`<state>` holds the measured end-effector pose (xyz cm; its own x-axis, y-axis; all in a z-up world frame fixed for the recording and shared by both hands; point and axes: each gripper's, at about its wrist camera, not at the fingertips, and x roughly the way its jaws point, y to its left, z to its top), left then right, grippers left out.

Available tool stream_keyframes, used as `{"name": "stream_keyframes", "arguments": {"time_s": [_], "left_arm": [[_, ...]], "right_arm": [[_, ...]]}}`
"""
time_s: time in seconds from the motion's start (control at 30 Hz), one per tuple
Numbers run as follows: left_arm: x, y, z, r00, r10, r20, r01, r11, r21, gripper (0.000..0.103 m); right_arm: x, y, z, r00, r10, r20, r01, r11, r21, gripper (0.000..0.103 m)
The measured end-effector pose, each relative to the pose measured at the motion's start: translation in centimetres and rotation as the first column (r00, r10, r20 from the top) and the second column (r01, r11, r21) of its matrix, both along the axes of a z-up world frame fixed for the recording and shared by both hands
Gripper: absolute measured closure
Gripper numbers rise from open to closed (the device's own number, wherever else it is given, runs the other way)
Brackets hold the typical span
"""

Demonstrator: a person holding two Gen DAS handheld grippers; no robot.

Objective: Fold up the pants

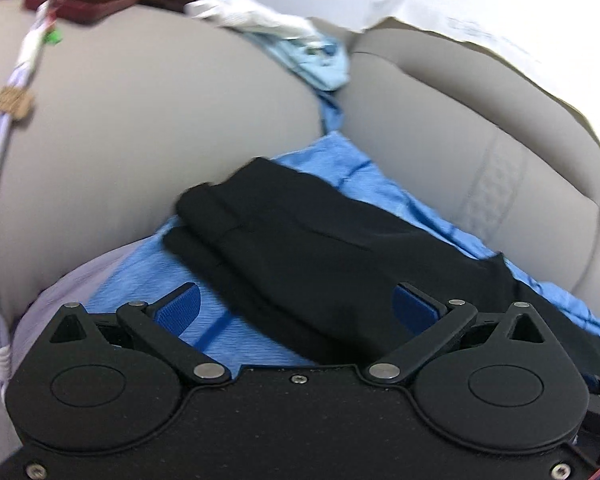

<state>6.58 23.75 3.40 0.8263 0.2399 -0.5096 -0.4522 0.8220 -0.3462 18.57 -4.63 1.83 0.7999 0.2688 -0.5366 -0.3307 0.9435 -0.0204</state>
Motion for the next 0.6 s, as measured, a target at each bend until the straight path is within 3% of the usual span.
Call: {"name": "stream_keyframes", "arguments": {"time_s": [0.1,0.2,0.37,0.5,0.6], "left_arm": [[-0.3,1.7,-1.0,0.996,0.086,-0.012,-0.087,0.995,-0.048,0.001],[0.1,3.4,-2.1,0.993,0.120,-0.008,-0.120,0.980,-0.157,0.001],[1.5,4.7,-2.6,0.991,0.129,0.042,-0.117,0.972,-0.206,0.001],[2.2,4.9,-3.0,0.976,0.208,0.070,-0.185,0.952,-0.243,0.001],[3.0,4.8,-3.3,0.973,0.221,0.061,-0.204,0.957,-0.208,0.001]], "right_arm": [[-0.2,0.1,0.0,1.000,-0.002,0.007,0.002,1.000,-0.011,0.000],[-0.2,0.0,0.0,1.000,-0.001,0.007,0.001,1.000,-0.007,0.000],[-0.2,0.0,0.0,1.000,0.001,0.010,0.000,1.000,-0.006,0.000],[-0.3,0.0,0.0,1.000,0.001,0.011,-0.001,1.000,-0.005,0.000],[-0.3,0.0,0.0,1.000,0.001,0.011,-0.001,1.000,-0.005,0.000]]}}
